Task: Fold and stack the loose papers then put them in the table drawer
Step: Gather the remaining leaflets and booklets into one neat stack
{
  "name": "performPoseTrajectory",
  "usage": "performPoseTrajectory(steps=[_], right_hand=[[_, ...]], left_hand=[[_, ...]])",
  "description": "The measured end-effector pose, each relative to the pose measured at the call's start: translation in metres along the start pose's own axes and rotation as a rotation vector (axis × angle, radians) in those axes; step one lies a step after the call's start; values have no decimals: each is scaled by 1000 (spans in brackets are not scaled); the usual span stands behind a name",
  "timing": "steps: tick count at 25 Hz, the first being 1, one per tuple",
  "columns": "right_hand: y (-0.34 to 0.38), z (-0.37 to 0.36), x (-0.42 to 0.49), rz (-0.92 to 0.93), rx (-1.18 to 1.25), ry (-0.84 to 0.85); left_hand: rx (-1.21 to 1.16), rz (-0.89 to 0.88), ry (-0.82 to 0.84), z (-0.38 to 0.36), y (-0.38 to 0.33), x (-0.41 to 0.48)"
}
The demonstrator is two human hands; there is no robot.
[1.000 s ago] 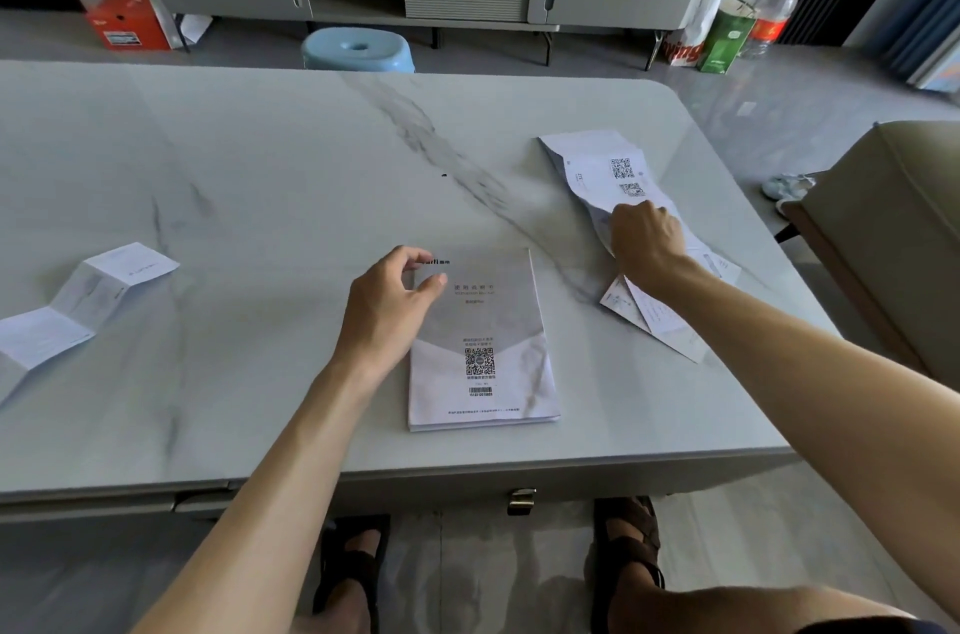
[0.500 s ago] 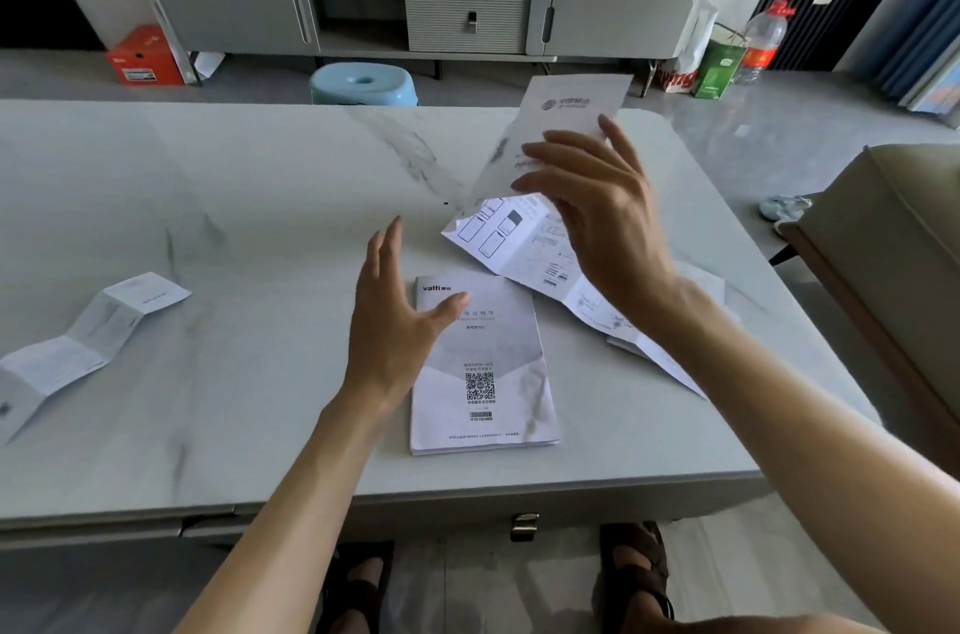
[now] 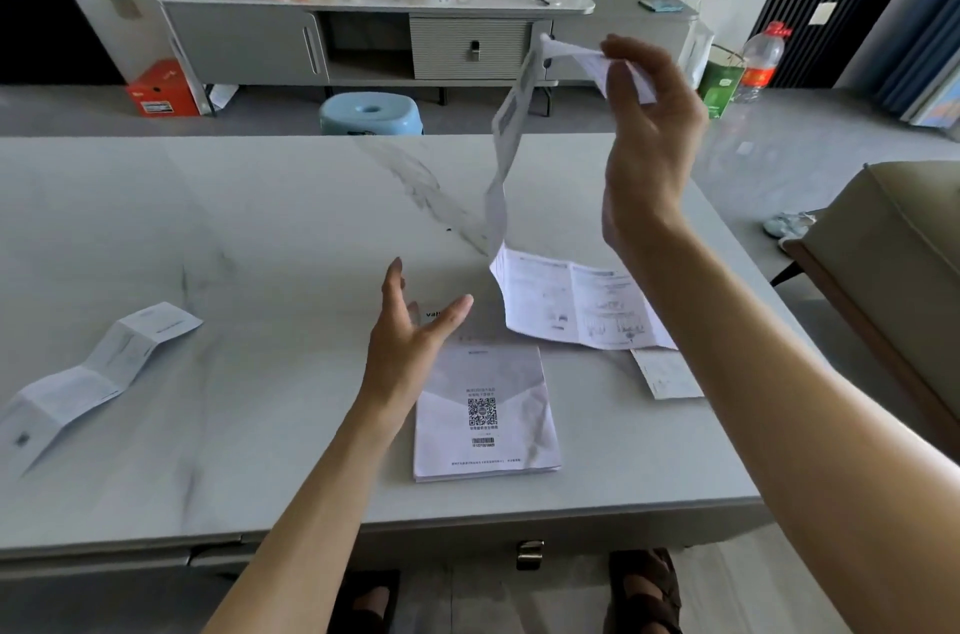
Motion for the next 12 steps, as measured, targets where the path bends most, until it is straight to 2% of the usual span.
performPoseTrajectory(steps=[3,5,7,12], right_hand=[[11,-22,8,-9,65,136],[15,-38,2,-43,46,288],[12,-46,-16,-106,49,444],[-18,-34,-86,-294,87,666]], left_hand=[[-366,78,201,-9,-8,-1],[-647,125,354,-15,-15,-5],[-764,159,416,-11,-20,-7],[-787,282,172,33,-5,-1]])
Point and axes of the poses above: each hand's wrist, its own x-axis towards the middle knuckle, its own z-axis out of the back of the hand, y = z × x, the point moved 3 cm from there along x, towards the middle knuckle, and after that the axes turned 4 degrees about z, right-handed, at the moved point
